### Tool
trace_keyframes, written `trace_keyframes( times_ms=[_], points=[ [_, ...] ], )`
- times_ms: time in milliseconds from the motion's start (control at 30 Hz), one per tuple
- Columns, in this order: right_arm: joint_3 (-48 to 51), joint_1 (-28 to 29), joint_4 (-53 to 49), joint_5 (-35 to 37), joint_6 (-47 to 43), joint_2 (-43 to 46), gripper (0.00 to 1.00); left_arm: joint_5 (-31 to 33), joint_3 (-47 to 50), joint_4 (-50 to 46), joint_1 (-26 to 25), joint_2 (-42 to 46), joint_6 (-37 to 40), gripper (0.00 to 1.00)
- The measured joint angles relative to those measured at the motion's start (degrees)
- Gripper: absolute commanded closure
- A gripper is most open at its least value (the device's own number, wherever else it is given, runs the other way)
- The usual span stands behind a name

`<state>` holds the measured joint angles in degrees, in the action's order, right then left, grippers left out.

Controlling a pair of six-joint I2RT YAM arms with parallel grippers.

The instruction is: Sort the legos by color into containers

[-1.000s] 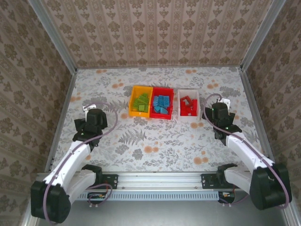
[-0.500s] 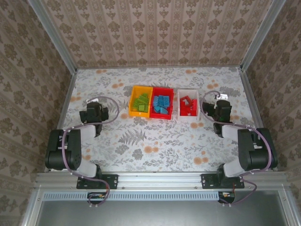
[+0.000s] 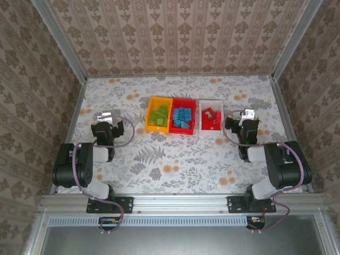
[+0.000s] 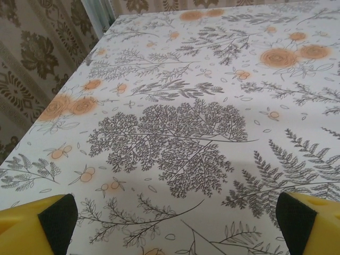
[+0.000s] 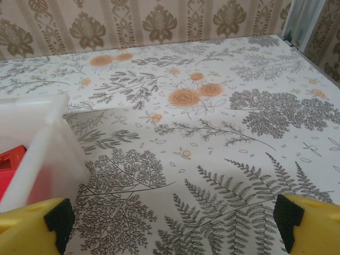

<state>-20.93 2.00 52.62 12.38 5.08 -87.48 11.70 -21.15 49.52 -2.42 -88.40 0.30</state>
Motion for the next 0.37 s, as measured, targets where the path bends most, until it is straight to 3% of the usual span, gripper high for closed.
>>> trace_keyframes(
  times_ms=[367],
  points=[
    [0.02, 0.15, -0.28, 0.92, -0.46, -0.02, 0.00, -0.42, 0.00, 0.00, -0.07, 0.00, 0.00, 0.00]
  ],
)
